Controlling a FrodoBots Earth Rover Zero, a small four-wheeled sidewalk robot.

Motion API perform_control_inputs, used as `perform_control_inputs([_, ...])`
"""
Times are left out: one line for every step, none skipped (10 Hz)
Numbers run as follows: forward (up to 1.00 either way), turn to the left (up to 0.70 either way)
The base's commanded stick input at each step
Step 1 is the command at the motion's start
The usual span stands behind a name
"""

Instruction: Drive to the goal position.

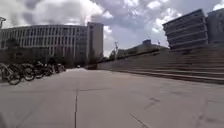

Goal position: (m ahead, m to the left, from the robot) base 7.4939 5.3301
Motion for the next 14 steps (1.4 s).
perform_control_inputs([1.0,0.0])
perform_control_inputs([1.0,0.0])
perform_control_inputs([1.0,0.0])
perform_control_inputs([1.0,0.0])
perform_control_inputs([1.0,0.0])
perform_control_inputs([1.0,0.0])
perform_control_inputs([1.0,0.0])
perform_control_inputs([1.0,0.0])
perform_control_inputs([1.0,0.0])
perform_control_inputs([1.0,0.0])
perform_control_inputs([1.0,0.0])
perform_control_inputs([1.0,0.13])
perform_control_inputs([1.0,0.4])
perform_control_inputs([1.0,0.4])
